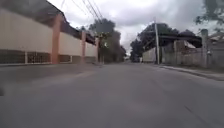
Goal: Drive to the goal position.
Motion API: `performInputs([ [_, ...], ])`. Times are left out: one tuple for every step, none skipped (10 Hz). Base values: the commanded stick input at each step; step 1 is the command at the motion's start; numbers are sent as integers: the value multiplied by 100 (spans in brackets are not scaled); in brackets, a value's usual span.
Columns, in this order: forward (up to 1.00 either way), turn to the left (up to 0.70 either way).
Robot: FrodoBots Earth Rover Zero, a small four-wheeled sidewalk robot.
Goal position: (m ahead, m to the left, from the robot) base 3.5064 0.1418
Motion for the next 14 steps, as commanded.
performInputs([
  [100, -4],
  [100, 0],
  [100, 0],
  [100, 0],
  [100, 0],
  [100, 0],
  [100, 0],
  [100, 0],
  [100, 0],
  [100, 0],
  [100, 0],
  [100, 0],
  [100, 0],
  [100, 0],
])
